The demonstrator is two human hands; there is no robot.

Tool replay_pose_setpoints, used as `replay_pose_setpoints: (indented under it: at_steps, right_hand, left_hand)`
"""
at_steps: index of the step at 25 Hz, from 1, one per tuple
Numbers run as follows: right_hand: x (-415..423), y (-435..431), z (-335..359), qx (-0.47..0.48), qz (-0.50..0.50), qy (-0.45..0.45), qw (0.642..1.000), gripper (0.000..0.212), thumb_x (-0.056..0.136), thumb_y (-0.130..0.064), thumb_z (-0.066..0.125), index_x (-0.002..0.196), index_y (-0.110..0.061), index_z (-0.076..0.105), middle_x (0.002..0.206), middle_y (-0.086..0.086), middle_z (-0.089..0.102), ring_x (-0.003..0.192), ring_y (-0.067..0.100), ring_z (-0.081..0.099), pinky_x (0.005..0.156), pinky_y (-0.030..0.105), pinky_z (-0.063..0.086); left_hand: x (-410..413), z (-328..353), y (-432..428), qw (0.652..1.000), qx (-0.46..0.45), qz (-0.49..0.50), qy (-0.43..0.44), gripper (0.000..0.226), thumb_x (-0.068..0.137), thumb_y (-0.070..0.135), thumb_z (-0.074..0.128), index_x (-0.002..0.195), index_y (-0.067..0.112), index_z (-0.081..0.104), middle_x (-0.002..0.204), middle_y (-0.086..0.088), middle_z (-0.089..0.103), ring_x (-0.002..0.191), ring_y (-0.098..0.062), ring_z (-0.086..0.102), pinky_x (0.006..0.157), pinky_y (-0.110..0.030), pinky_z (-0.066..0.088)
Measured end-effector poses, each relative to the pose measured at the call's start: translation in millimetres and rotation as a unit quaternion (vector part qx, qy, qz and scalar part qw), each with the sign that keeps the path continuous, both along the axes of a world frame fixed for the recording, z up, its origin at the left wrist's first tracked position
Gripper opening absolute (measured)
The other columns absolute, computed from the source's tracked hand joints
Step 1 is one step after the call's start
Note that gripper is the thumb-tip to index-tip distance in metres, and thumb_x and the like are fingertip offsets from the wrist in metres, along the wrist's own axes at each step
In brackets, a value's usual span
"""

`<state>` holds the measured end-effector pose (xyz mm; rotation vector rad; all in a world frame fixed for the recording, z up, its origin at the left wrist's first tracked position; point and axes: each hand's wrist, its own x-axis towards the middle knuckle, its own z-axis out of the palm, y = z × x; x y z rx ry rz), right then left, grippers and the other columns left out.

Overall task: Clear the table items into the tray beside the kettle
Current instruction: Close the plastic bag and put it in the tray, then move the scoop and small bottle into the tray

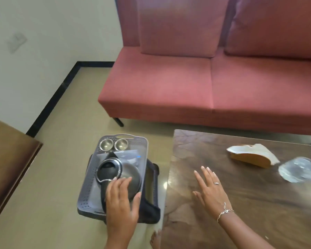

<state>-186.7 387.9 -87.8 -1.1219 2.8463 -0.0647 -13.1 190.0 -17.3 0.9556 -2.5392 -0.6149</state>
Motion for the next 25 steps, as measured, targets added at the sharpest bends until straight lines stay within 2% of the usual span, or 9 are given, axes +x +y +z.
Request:
replay_pose_setpoints:
  at_steps: [1, 3, 4, 6, 8, 10, 13, 19, 25]
  right_hand:
    - [2, 28, 5, -0.001, -0.003, -0.007, 1.000, 0.056, 0.091, -0.051, 0.037, 0.113, -0.008, 0.067, 0.119, 0.022, 0.063, 0.109, 0.036, 0.062, 0.111, 0.031, 0.013]
    - [1, 81, 17, -0.021, -0.025, -0.004, 0.999, 0.052, 0.074, -0.042, 0.070, 0.114, -0.008, 0.066, 0.120, 0.022, 0.063, 0.109, 0.036, 0.062, 0.104, 0.036, 0.039]
    - [0, 108, 24, -0.021, -0.043, -0.021, 0.999, 0.061, 0.064, -0.036, 0.081, 0.115, -0.007, 0.065, 0.121, 0.023, 0.061, 0.111, 0.037, 0.061, 0.097, 0.042, 0.046]
    - [-2, 153, 29, -0.050, -0.072, -0.048, 0.995, 0.065, 0.069, -0.028, 0.080, 0.125, -0.006, 0.057, 0.132, 0.025, 0.052, 0.122, 0.039, 0.051, 0.102, 0.048, 0.040]
    - [-5, 208, 33, -0.060, -0.106, -0.045, 0.992, 0.063, 0.084, -0.029, 0.065, 0.138, -0.009, 0.041, 0.146, 0.022, 0.034, 0.137, 0.036, 0.031, 0.115, 0.043, 0.023]
    - [-5, 259, 34, -0.063, -0.137, -0.053, 0.987, 0.064, 0.089, -0.033, 0.056, 0.144, -0.013, 0.029, 0.152, 0.018, 0.023, 0.142, 0.030, 0.020, 0.118, 0.037, 0.013]
    - [-2, 324, 40, -0.070, -0.175, -0.049, 0.981, 0.065, 0.090, -0.035, 0.054, 0.145, -0.016, 0.026, 0.153, 0.014, 0.022, 0.142, 0.026, 0.019, 0.117, 0.034, 0.015]
    - [5, 396, 48, -0.053, -0.224, -0.062, 0.971, 0.057, 0.092, -0.037, 0.048, 0.143, -0.018, 0.028, 0.151, 0.009, 0.024, 0.140, 0.021, 0.023, 0.116, 0.031, 0.017]
    - [10, 428, 47, -0.060, -0.255, -0.072, 0.962, 0.054, 0.091, -0.035, 0.050, 0.140, -0.019, 0.033, 0.146, 0.004, 0.032, 0.136, 0.020, 0.029, 0.112, 0.030, 0.025]
  left_hand:
    - [-4, 1, 29, 0.999, -0.002, -0.030, -0.016, 0.047, 0.080, 0.034, 0.053, 0.110, -0.001, 0.061, 0.110, -0.020, 0.060, 0.111, -0.044, 0.052, 0.095, -0.053, 0.043]
    - [-15, 1, 82, 0.996, 0.009, -0.078, -0.043, 0.045, 0.076, 0.023, 0.071, 0.112, -0.001, 0.060, 0.112, -0.022, 0.058, 0.112, -0.046, 0.051, 0.095, -0.056, 0.045]
    - [-20, -1, 108, 0.994, 0.024, -0.092, -0.062, 0.048, 0.074, 0.019, 0.075, 0.115, 0.000, 0.058, 0.117, -0.023, 0.056, 0.116, -0.045, 0.049, 0.097, -0.055, 0.044]
    - [-27, -5, 150, 0.988, 0.054, -0.106, -0.102, 0.053, 0.079, 0.023, 0.071, 0.125, 0.003, 0.052, 0.128, -0.022, 0.047, 0.125, -0.039, 0.039, 0.106, -0.048, 0.037]
    - [-35, -6, 196, 0.979, 0.065, -0.134, -0.136, 0.057, 0.085, 0.032, 0.062, 0.133, 0.008, 0.042, 0.138, -0.017, 0.036, 0.132, -0.031, 0.030, 0.108, -0.038, 0.030]
    - [-39, -6, 236, 0.971, 0.065, -0.158, -0.165, 0.058, 0.088, 0.038, 0.056, 0.137, 0.012, 0.036, 0.143, -0.012, 0.029, 0.135, -0.026, 0.023, 0.108, -0.035, 0.030]
    - [-43, -4, 279, 0.951, 0.064, -0.207, -0.219, 0.055, 0.089, 0.040, 0.053, 0.135, 0.015, 0.035, 0.142, -0.009, 0.027, 0.135, -0.025, 0.023, 0.105, -0.035, 0.034]
    - [-58, -6, 320, 0.898, 0.048, -0.290, -0.328, 0.046, 0.088, 0.045, 0.053, 0.124, 0.017, 0.044, 0.130, -0.003, 0.042, 0.121, -0.020, 0.042, 0.098, -0.030, 0.041]
    - [-65, -28, 335, 0.878, 0.062, -0.318, -0.352, 0.037, 0.089, 0.041, 0.053, 0.118, 0.018, 0.050, 0.124, -0.002, 0.047, 0.116, -0.018, 0.046, 0.095, -0.028, 0.041]
